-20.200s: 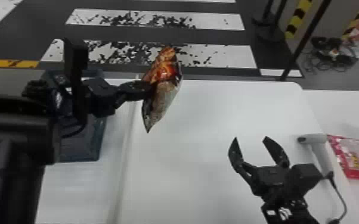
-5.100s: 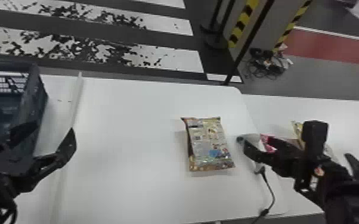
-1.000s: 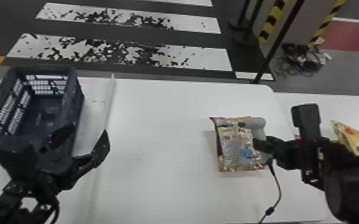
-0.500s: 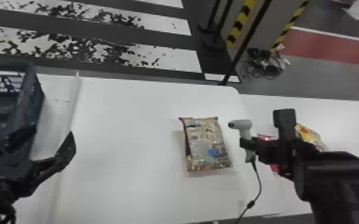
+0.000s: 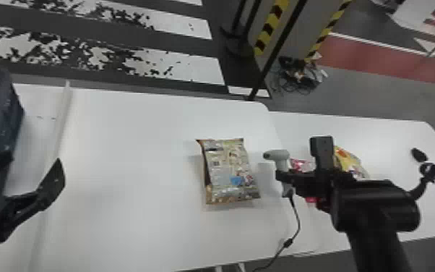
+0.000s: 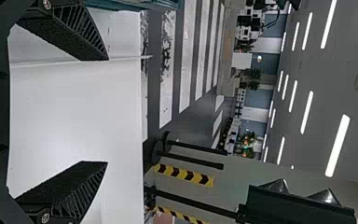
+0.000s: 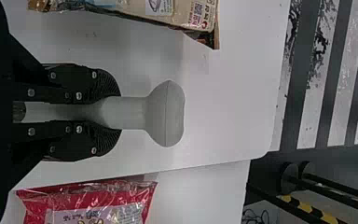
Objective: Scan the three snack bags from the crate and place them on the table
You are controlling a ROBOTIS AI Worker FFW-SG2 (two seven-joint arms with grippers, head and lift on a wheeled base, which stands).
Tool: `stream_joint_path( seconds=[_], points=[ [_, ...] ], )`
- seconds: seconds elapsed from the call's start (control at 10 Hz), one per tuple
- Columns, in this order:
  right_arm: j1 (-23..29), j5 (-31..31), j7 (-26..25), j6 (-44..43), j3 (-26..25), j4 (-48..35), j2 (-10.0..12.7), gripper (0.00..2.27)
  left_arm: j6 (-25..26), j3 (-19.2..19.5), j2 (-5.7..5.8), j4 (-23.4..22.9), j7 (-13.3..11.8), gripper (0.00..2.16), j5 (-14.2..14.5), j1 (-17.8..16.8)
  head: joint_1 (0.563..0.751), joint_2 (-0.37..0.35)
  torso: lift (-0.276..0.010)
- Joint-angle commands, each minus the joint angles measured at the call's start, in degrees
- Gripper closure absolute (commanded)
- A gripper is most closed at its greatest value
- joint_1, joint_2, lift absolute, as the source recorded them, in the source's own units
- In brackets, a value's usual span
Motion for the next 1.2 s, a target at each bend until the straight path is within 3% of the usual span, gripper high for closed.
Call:
stream_joint_path(
  seconds=[0.0,0.2,0.4,0.5,0.6,0.7,0.9,1.1],
  points=[
    [-0.9,0.3,-0.1,-1.9,0.1,3.1,-0.1,2.25,0.0,0.0,0.08,0.2,0.0,0.08,0.0,-0.1,0.695,-0.350,-0.062],
    [-1.7,0.3,-0.2,-3.1,0.2,5.8,-0.1,2.17,-0.2,0.0,0.08,0.6,0.0,0.08,0.0,-0.2,0.695,-0.350,-0.062],
    [-2.3,0.0,-0.3,-4.4,0.3,7.6,-0.1,1.85,-0.2,0.1,0.08,1.1,0.0,0.08,0.1,-0.6,0.695,-0.350,-0.062],
    [-2.3,-0.2,-0.7,-4.4,0.2,7.6,-0.1,1.40,-0.2,0.0,0.16,1.4,0.0,0.08,0.2,-0.9,0.695,-0.350,-0.062],
    [-2.4,-0.5,-0.7,-4.2,0.0,7.6,-0.2,0.48,-0.2,0.1,0.25,1.6,0.0,0.08,0.4,-1.2,0.695,-0.350,-0.062],
    [-2.6,-0.5,-0.8,-4.2,-0.3,7.6,-0.2,0.04,-0.2,0.0,0.25,2.0,0.0,0.08,0.5,-1.5,0.695,-0.350,-0.062],
    [-1.7,-2.4,-1.1,-3.3,-2.0,5.1,-0.2,0.04,-0.2,0.1,0.25,2.3,0.0,0.08,0.5,-1.9,0.695,-0.350,-0.062],
    [1.6,-7.4,-0.2,1.8,-5.1,-3.3,-0.1,0.04,-0.2,0.3,0.34,2.4,0.0,0.08,0.6,-2.3,0.695,-0.350,-0.062]
  ],
)
